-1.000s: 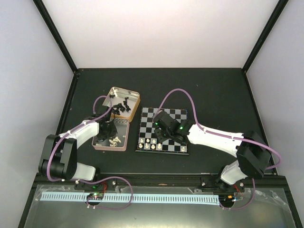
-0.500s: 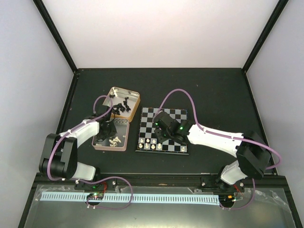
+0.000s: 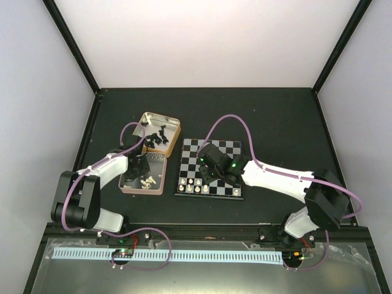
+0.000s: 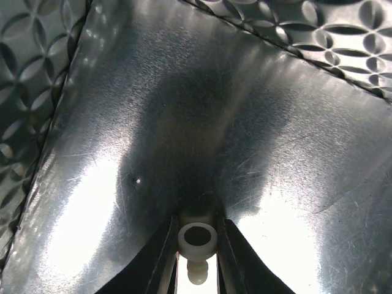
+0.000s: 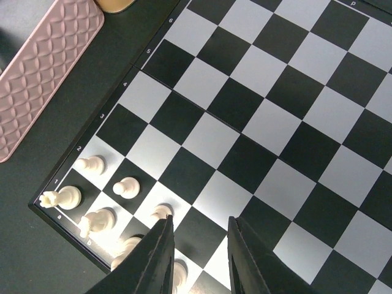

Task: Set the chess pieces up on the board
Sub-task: Pick up the chess piece from the storage box.

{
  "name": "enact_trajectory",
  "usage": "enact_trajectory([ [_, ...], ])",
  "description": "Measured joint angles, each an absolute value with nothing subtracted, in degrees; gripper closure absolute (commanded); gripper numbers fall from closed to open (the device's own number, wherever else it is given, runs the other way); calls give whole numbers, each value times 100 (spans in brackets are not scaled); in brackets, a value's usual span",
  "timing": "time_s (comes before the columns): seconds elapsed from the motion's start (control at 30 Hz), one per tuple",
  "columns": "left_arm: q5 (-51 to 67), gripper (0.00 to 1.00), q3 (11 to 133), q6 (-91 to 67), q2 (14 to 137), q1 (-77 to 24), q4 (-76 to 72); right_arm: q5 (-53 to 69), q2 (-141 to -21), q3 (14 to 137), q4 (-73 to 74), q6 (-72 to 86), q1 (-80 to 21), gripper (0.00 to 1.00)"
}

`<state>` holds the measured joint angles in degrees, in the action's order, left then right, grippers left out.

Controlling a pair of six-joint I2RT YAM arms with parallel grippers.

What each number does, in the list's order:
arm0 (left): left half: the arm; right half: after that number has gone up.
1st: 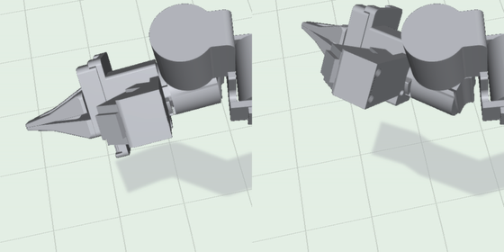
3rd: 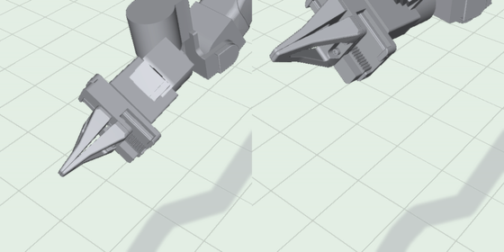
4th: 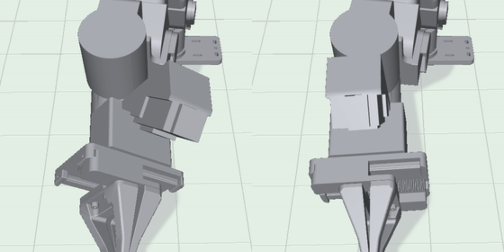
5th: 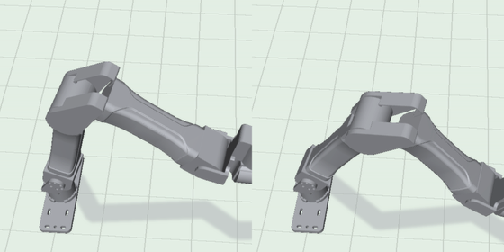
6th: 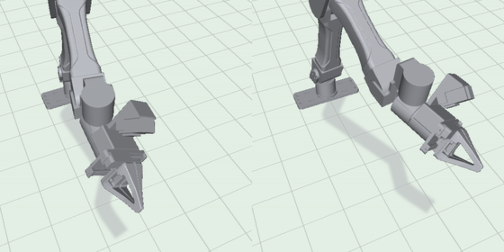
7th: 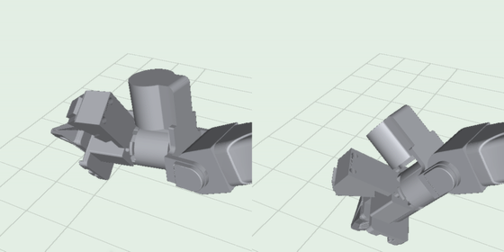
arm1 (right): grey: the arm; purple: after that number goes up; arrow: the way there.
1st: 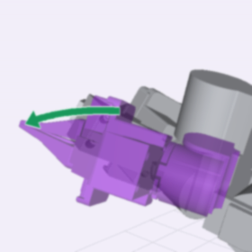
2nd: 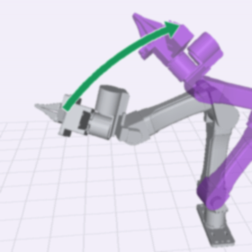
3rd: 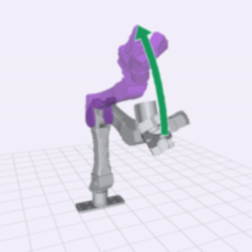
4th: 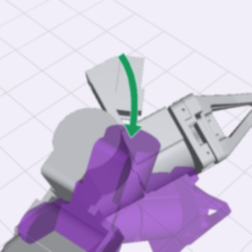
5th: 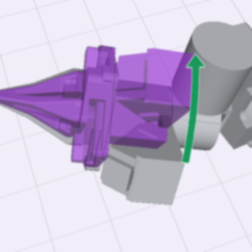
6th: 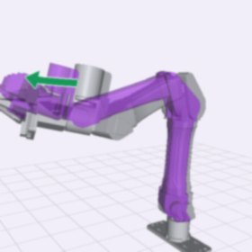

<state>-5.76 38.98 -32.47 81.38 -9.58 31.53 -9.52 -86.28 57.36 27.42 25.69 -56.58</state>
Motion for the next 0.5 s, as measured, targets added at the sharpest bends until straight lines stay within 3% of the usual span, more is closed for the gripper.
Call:
enact_trajectory([
  [0.2, -274, 84, 3889, -3245, 7749, -943, 3159, -832, -8368, 5516, 2521, 2565, -5658, 74],
  [0.5, 947, 83, 3876, -4036, 5603, -945, 2980, -84, -7627, 5109, 1417, 2663, -5653, 67],
])
